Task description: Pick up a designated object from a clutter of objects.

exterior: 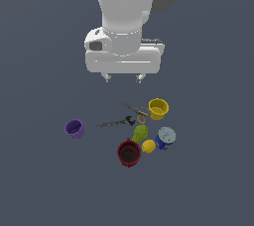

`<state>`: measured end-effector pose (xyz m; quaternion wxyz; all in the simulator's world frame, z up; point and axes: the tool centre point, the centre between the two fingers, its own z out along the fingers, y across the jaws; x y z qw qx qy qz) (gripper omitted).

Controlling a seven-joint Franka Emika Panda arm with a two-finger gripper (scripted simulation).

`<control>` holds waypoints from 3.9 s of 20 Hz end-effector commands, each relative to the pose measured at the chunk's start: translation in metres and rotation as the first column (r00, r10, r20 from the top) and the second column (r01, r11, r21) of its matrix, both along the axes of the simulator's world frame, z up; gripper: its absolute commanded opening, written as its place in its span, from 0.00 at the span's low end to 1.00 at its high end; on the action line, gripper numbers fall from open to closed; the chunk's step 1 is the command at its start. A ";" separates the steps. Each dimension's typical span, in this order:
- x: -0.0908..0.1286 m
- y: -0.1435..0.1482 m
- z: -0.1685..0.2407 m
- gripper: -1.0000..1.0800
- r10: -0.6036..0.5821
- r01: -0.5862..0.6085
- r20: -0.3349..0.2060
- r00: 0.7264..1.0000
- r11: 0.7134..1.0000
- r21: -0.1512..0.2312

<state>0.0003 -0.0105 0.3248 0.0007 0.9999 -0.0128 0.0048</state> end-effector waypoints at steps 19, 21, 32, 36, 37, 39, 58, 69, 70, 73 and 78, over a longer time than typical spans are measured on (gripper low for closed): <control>0.011 0.003 -0.007 0.62 0.067 -0.067 -0.010 0.998 0.998 0.008; 0.016 0.003 -0.012 0.62 0.091 -0.091 -0.014 0.996 0.996 0.013; 0.054 0.010 -0.055 0.62 0.301 -0.298 -0.029 0.953 0.951 0.081; 0.069 0.012 -0.076 0.62 0.387 -0.382 -0.020 0.922 0.916 0.123; 0.073 0.013 -0.081 0.62 0.408 -0.402 -0.016 0.913 0.906 0.134; 0.080 0.014 -0.091 0.62 0.447 -0.441 -0.005 0.894 0.884 0.157; 0.142 0.014 -0.179 0.62 0.684 -0.729 0.260 0.681 0.601 0.327; 0.171 -0.003 -0.212 0.62 0.678 -0.831 0.481 0.556 0.454 0.321; 0.173 -0.004 -0.214 0.62 0.675 -0.837 0.496 0.547 0.446 0.317; 0.178 -0.009 -0.218 0.62 0.663 -0.851 0.534 0.524 0.427 0.306; 0.184 -0.016 -0.223 0.62 0.648 -0.865 0.576 0.499 0.408 0.290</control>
